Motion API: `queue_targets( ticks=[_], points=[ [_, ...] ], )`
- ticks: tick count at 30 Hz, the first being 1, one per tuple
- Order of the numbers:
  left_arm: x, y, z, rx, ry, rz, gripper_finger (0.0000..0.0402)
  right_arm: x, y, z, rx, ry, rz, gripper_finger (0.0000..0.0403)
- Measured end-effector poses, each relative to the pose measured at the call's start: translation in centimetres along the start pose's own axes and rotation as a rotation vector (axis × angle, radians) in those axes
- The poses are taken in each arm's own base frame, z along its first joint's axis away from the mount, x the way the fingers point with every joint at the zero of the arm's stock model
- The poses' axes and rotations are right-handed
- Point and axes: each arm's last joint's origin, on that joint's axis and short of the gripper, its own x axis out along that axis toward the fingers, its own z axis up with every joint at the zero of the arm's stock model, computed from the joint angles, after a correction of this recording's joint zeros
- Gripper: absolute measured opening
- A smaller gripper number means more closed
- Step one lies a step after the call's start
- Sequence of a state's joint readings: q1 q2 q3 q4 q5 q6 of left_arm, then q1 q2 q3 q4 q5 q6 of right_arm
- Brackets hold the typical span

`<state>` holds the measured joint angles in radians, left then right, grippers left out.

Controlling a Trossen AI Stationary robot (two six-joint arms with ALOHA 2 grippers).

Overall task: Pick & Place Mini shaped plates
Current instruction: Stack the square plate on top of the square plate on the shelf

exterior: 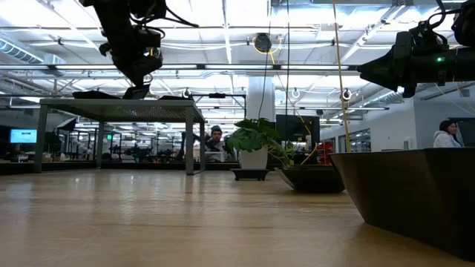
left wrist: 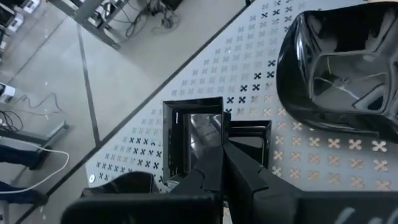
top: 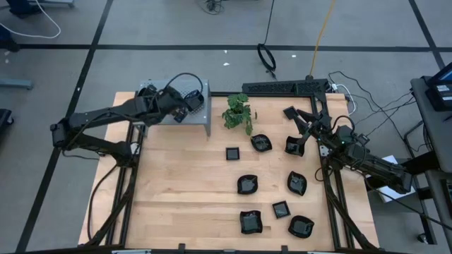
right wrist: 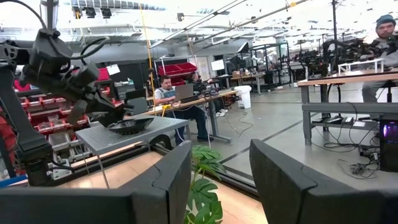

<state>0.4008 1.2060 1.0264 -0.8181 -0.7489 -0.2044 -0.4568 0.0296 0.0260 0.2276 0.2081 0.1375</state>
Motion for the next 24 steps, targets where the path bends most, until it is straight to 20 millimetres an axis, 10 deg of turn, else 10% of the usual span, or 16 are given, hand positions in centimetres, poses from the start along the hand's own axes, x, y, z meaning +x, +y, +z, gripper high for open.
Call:
queue_targets(
  ticks=[24],
  points=[
    [-0.01,-0.08,-0.24,0.035,0.026,-0.038,0.0024,0.00,0.00,0.00,0.000,0.000,0.000,0.0153]
  ],
)
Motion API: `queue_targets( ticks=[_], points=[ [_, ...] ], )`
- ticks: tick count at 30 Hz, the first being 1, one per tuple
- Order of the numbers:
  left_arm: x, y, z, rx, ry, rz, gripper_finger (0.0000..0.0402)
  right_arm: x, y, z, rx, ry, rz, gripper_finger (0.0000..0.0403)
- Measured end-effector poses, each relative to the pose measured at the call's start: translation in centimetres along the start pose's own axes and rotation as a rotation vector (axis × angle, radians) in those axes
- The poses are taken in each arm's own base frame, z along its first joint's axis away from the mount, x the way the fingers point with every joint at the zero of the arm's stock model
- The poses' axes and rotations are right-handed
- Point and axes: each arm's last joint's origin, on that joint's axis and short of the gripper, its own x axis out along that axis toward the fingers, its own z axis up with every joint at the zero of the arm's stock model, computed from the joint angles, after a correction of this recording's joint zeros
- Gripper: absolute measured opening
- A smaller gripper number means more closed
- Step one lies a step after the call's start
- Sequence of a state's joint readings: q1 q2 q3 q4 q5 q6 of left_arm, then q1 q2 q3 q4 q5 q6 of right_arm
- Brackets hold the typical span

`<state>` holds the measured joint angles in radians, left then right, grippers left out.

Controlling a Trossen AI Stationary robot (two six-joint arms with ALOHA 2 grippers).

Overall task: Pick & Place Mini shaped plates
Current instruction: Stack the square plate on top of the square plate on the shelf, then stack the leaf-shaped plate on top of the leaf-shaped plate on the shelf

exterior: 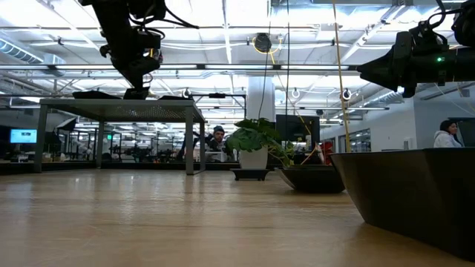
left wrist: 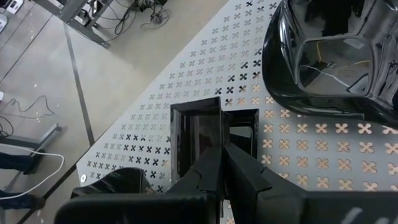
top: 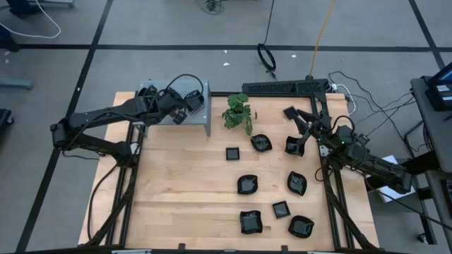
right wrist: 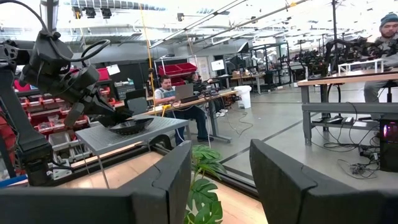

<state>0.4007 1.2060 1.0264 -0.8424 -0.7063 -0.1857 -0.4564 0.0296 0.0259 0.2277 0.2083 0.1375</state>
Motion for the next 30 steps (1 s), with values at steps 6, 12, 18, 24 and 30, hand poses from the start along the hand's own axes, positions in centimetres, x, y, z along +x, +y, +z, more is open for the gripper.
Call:
queue_targets(
  ticks=[6,12,18,24,30],
  points=[
    [0.0,0.0,0.0,-0.015,-0.002,0.006,0.0036,0.0,0.0,0.0,0.000,0.000,0.000,0.0153],
    [0.0,0.0,0.0,0.000,-0.008,0.014,0.0096,0.0,0.0,0.0,0.000,0.000,0.000,0.0153],
    [-0.8,-0.8,0.5,-0.023,-0.080,-0.036,0.0138,0.0,0.0,0.0,0.000,0.000,0.000,0.0153],
    [-2.0,-2.3,1.4,-0.112,-0.172,-0.225,0.0149,0.0,0.0,0.0,0.000,0.000,-0.001,0.0153],
    [-3.5,-4.2,1.6,-0.200,-0.175,-0.533,0.0136,0.0,0.0,0.0,0.000,0.000,0.000,0.0153]
  ],
)
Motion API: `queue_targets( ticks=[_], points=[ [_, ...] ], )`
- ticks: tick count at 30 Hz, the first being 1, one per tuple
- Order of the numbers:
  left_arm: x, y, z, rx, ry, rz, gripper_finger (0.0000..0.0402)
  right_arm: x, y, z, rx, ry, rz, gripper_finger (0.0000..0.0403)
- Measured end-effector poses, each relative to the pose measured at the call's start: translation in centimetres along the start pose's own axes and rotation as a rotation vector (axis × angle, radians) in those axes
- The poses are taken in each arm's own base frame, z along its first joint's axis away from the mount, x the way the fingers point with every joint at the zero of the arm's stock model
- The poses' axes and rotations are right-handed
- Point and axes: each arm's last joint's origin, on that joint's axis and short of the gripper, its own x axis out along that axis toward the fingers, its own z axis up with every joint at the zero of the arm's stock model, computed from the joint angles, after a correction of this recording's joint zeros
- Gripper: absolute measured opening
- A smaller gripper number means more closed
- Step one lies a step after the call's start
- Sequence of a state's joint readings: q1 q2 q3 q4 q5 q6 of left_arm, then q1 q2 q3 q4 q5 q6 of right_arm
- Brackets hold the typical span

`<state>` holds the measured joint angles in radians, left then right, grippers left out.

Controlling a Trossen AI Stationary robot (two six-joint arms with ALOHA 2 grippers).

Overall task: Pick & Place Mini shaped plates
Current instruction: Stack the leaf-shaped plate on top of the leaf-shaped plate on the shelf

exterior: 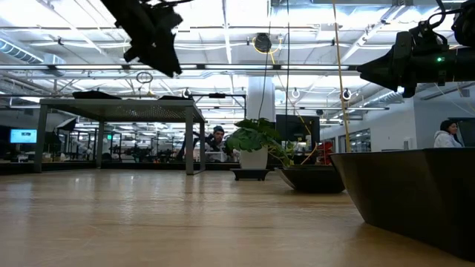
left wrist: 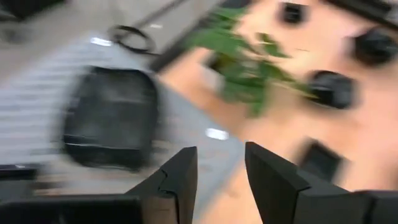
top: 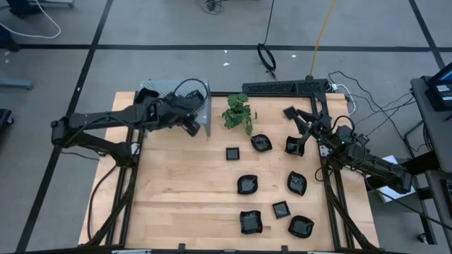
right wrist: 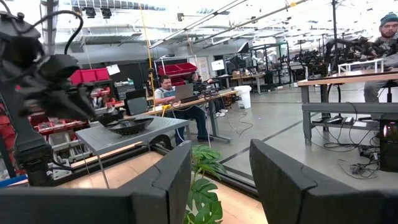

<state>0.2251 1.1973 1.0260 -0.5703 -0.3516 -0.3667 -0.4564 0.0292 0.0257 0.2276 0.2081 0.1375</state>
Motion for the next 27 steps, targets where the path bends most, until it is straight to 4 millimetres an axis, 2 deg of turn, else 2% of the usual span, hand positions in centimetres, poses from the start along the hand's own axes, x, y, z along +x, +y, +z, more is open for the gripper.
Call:
queue_targets(
  ticks=[5,10,18,27],
  points=[
    [-0.6,-2.0,-0.5,0.002,0.039,-0.192,0.0127,0.0,0.0,0.0,0.000,0.000,-0.001,0.0153],
    [-1.7,-4.2,-1.3,0.031,0.045,-0.312,0.0127,0.0,0.0,0.0,0.000,0.000,0.000,0.0153],
    [-3.6,-7.2,-2.8,0.035,0.066,-0.431,0.0127,0.0,0.0,-0.1,0.000,0.006,-0.001,0.0153],
    [-5.0,-8.9,-4.1,0.087,0.084,-0.504,0.0127,0.0,0.0,-0.1,-0.001,0.007,-0.001,0.0153]
  ],
)
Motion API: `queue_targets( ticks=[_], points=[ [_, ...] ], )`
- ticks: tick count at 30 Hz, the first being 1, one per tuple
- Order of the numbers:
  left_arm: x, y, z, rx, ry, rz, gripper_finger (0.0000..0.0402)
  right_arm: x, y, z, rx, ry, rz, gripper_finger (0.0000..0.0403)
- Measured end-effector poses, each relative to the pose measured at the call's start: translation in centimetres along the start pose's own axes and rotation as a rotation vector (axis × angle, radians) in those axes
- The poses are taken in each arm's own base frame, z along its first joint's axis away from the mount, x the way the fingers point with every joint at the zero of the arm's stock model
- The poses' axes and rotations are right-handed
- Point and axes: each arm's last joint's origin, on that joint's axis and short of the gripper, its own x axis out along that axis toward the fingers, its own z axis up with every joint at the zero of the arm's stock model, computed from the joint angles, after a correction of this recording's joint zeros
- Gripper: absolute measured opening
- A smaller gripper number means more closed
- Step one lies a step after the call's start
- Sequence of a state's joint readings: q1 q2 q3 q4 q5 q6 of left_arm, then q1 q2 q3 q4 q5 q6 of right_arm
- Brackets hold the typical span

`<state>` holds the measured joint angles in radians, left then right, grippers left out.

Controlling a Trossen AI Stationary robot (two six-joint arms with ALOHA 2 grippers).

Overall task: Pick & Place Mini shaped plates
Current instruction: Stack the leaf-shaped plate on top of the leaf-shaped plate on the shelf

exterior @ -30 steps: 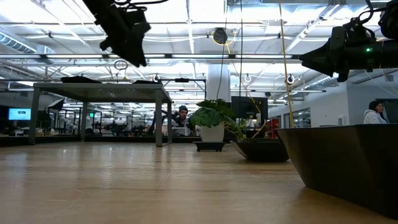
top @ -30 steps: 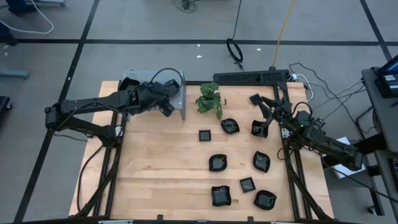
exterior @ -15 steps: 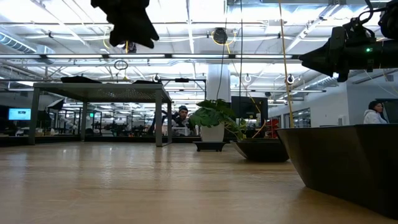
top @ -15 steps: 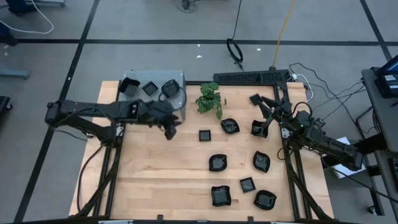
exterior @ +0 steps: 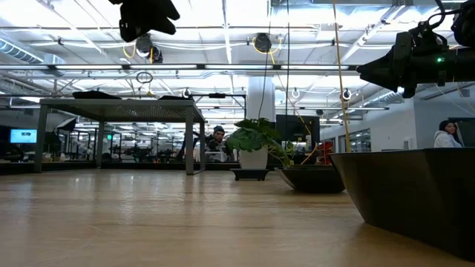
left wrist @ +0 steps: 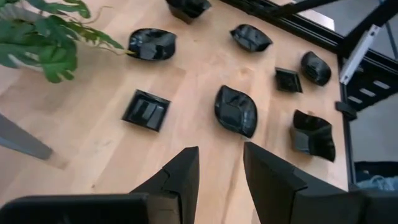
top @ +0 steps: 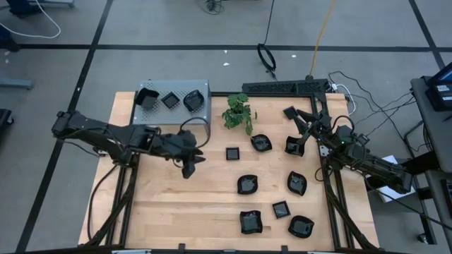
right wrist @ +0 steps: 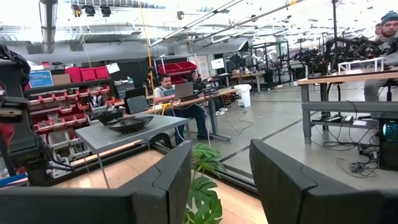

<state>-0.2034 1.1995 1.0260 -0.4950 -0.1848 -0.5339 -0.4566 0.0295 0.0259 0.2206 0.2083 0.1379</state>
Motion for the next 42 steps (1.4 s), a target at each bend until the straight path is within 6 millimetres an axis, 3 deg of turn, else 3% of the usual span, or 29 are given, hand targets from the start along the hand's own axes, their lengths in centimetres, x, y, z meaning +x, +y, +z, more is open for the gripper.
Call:
queue_targets(
  ticks=[13,20,27,37,39,42],
  points=[
    [2.5,-2.7,-1.3,0.082,0.018,-0.070,0.0127,-0.1,0.2,1.2,0.026,-0.121,0.018,0.0153],
    [5.6,-3.7,-1.4,0.224,-0.026,-0.093,0.0140,-0.1,0.2,1.3,0.035,-0.129,0.017,0.0153],
    [9.1,-4.2,-2.1,0.469,-0.053,-0.085,0.0184,-0.1,0.2,1.3,0.036,-0.134,0.019,0.0153],
    [15.6,-3.2,-5.5,1.096,0.071,-0.005,0.0202,-0.1,0.2,1.2,0.033,-0.121,0.017,0.0153],
    [16.9,-3.0,-5.9,1.062,0.043,0.001,0.0202,-0.1,0.2,1.2,0.033,-0.120,0.017,0.0153],
    [18.2,-2.8,-6.0,0.858,-0.002,0.005,0.0202,-0.1,0.2,1.2,0.033,-0.120,0.017,0.0153]
  ],
)
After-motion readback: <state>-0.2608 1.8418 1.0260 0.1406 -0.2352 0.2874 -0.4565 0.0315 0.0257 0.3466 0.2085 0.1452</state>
